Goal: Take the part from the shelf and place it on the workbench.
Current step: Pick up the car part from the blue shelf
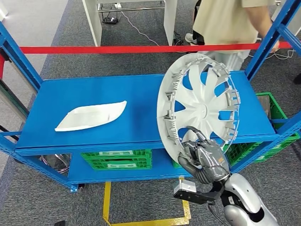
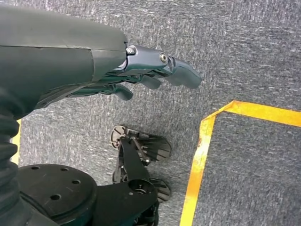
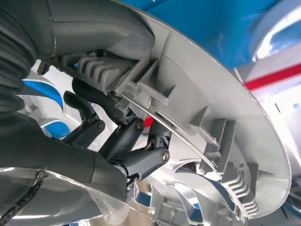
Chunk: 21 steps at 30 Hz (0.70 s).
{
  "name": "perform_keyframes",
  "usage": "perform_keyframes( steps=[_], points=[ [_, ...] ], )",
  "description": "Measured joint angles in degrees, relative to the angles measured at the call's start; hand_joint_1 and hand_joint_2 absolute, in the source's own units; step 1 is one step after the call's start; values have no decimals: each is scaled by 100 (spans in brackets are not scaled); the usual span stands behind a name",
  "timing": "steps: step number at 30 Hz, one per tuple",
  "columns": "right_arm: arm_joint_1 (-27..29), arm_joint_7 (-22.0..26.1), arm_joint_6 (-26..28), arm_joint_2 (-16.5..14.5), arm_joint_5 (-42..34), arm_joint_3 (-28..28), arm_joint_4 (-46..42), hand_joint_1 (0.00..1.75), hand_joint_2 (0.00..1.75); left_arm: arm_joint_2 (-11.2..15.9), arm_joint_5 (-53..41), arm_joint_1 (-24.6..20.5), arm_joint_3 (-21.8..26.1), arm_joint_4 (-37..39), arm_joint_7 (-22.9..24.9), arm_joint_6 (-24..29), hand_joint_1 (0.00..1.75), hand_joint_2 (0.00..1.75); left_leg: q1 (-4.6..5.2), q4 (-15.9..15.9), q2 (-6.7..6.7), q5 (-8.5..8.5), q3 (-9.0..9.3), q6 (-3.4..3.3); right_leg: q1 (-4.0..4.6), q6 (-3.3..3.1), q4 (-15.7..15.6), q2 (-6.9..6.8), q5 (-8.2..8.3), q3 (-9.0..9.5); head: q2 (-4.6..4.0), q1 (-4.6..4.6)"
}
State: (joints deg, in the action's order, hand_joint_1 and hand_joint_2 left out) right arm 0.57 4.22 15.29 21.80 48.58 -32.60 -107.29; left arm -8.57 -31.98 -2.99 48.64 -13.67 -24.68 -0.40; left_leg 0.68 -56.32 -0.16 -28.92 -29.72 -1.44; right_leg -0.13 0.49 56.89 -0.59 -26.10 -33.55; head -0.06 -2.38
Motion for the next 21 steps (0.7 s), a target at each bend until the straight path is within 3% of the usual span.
perform_keyframes(
  steps=[9, 21],
  points=[
    [440, 504, 516, -111, -237, 36, -441, 175, 175, 24, -37, -19, 51, 1, 6, -21, 0, 175, 0, 1, 1, 0, -6, 0, 0, 0, 1, 3, 0, -7, -1, -1],
    [562, 730, 556, -231, -495, 38, -494, 175, 175, 56, -31, -45, 116, 1, -73, 49, 0, 175, 3, -4, 1, 0, -6, 0, -2, 2, 0, 4, 2, -6, -1, -1]
  ],
)
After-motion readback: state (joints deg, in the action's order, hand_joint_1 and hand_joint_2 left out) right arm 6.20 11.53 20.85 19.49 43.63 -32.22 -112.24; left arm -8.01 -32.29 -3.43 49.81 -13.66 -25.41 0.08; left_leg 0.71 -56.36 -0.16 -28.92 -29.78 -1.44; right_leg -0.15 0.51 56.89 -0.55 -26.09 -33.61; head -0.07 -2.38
